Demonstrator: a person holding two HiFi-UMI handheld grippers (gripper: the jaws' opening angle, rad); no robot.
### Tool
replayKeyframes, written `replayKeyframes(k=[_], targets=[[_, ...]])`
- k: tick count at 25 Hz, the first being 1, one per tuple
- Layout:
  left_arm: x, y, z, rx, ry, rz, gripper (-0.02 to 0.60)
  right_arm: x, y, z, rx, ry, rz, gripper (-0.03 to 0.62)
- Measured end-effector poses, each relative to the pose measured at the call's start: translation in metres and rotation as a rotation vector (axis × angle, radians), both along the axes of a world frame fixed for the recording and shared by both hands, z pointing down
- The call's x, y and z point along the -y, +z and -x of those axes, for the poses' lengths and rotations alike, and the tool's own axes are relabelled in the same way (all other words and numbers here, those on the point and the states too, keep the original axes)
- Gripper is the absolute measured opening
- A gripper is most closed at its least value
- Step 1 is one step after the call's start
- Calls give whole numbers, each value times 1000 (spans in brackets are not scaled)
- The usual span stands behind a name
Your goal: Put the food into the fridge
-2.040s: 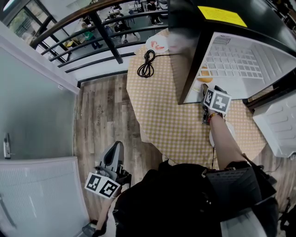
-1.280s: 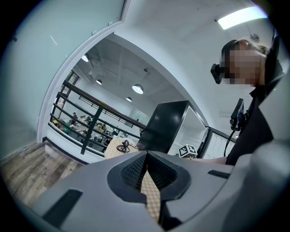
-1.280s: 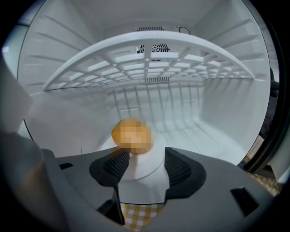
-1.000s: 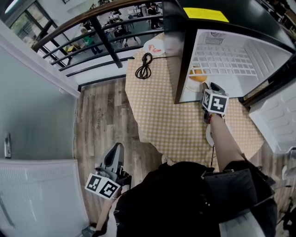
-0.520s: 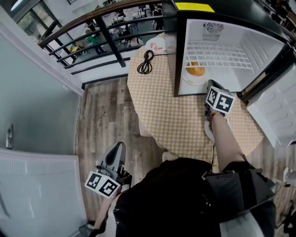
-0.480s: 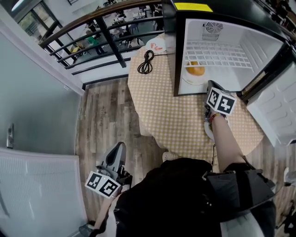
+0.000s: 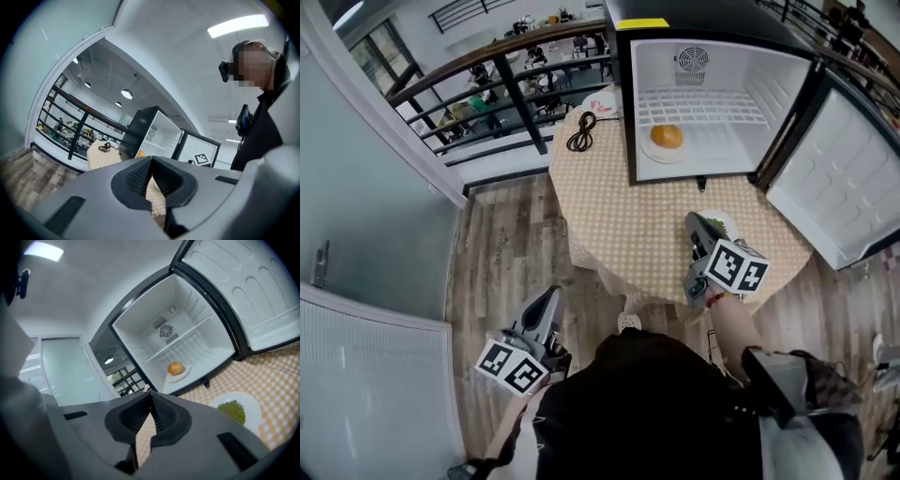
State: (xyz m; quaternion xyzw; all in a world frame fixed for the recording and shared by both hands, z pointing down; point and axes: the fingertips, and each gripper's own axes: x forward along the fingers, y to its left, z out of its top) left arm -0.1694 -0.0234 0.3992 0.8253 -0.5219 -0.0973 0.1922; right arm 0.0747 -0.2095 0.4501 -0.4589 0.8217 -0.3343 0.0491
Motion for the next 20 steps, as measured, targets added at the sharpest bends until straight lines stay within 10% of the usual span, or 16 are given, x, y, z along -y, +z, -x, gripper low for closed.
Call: replayKeyframes(k=[12,20], targets=[[-69,4,-71,-67,79,-31,12,-173,20,-64,-209,-123,47,15],[-70,-9,-101,-42,148,-70,12,-190,1,-92,-193,-40,14,15]])
